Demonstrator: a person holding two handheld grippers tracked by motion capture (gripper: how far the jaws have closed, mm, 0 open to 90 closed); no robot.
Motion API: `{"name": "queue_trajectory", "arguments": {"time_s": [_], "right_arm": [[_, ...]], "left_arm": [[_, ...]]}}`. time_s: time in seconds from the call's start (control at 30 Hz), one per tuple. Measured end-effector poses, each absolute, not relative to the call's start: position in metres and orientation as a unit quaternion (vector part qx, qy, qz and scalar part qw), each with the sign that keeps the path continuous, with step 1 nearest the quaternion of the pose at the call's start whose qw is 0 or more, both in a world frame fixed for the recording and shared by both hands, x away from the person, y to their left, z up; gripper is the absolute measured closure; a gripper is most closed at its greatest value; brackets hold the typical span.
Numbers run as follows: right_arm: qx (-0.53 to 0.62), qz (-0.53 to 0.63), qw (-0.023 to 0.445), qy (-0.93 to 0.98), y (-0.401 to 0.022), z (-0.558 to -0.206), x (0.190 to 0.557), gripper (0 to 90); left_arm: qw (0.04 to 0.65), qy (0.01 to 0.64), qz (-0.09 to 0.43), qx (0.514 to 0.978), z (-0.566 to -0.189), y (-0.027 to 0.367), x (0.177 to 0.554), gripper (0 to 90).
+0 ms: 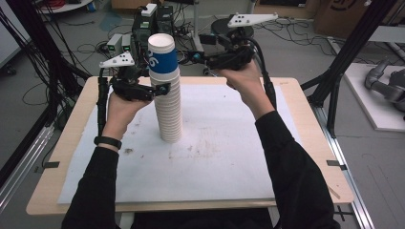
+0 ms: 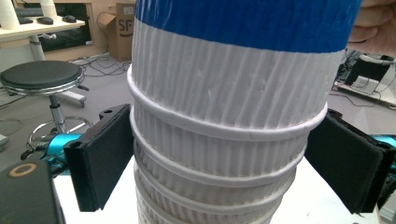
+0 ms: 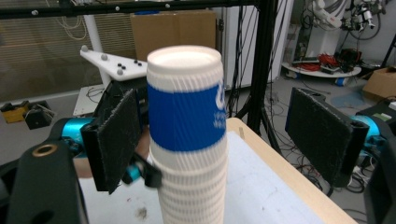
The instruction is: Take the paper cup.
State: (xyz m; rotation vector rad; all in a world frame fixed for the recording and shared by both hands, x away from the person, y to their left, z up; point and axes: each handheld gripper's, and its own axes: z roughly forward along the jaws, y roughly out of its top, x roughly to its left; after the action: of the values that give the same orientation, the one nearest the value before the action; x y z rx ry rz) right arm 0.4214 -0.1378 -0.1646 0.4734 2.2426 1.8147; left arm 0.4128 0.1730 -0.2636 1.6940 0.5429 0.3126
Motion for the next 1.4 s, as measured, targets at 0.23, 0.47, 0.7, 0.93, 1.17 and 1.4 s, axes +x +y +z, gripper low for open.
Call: {"name": "queue_trajectory", "arguments": {"time_s": [0.23,0.47,0.7,0.93,1.17,1.4], "right_arm": [[0.149,0.617,0.101,0.766,-0.109,-0.158,0.425,18.9],[0.151,0.617,0.092,0.767,-0.089,-0.154,0.43,18.9],[0.156,0.607,0.092,0.774,-0.068,-0.155,0.435,19.1],[0.156,0.604,0.075,0.778,-0.061,-0.16,0.44,28.4],[0.156,0.606,0.073,0.777,-0.06,-0.16,0.44,30.5],[0.155,0.628,0.075,0.759,-0.066,-0.154,0.438,30.9]], "left_arm": [[0.62,0.237,0.135,0.736,-0.264,0.174,0.413,11.2],[0.617,0.237,0.135,0.738,-0.263,0.172,0.413,11.2],[0.616,0.236,0.135,0.739,-0.263,0.173,0.413,11.2],[0.618,0.236,0.134,0.738,-0.263,0.173,0.413,11.2],[0.619,0.236,0.134,0.737,-0.264,0.173,0.413,11.2],[0.618,0.234,0.134,0.739,-0.264,0.173,0.413,11.2]]}}
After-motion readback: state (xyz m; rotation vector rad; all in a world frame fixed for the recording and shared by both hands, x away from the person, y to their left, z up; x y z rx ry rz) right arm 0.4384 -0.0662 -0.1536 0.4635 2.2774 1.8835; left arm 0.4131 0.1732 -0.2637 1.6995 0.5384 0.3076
